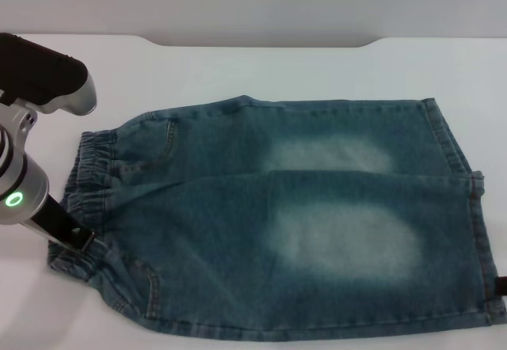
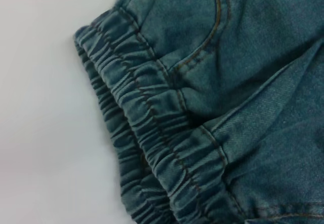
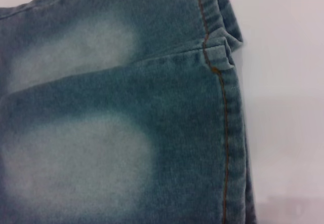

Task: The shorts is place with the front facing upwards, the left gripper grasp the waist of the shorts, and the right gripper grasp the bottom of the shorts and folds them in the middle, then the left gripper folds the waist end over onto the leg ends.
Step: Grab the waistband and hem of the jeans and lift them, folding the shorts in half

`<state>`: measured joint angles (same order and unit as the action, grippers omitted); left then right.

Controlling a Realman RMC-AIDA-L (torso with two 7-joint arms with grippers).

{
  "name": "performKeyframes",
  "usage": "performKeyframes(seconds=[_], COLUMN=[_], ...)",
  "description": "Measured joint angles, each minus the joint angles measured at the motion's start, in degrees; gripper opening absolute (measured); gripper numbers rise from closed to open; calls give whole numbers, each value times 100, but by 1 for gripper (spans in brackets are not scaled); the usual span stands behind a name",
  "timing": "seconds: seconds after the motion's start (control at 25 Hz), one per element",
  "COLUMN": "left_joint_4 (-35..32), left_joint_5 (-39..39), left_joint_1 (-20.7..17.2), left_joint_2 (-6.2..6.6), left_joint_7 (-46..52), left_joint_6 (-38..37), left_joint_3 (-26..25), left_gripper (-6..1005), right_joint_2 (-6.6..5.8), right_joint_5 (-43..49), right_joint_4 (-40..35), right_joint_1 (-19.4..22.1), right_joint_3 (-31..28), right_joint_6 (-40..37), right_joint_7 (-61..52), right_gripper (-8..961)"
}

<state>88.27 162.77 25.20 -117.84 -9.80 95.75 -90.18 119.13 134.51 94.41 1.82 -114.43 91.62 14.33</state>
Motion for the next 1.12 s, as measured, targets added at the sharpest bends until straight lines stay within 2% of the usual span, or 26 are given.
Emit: performKeyframes(seconds=[0.08, 1.12], left_joint_4=[-15, -114], left_joint_5=[0, -1], left_joint_1=[13, 69], left_joint_2=[-2, -4], left_joint_7=[-9, -5], left_joint_6=[0, -48], left_joint_3=[1, 33], left_gripper=[58, 65], right_joint_2=[1, -13], right_joint_5=[-31, -77], right_joint_4=[-114, -749], right_joint_1=[-25, -275], right_joint_3=[19, 179], right_joint_6=[-14, -188], right_joint_7=[0, 27], right_gripper=[612, 526])
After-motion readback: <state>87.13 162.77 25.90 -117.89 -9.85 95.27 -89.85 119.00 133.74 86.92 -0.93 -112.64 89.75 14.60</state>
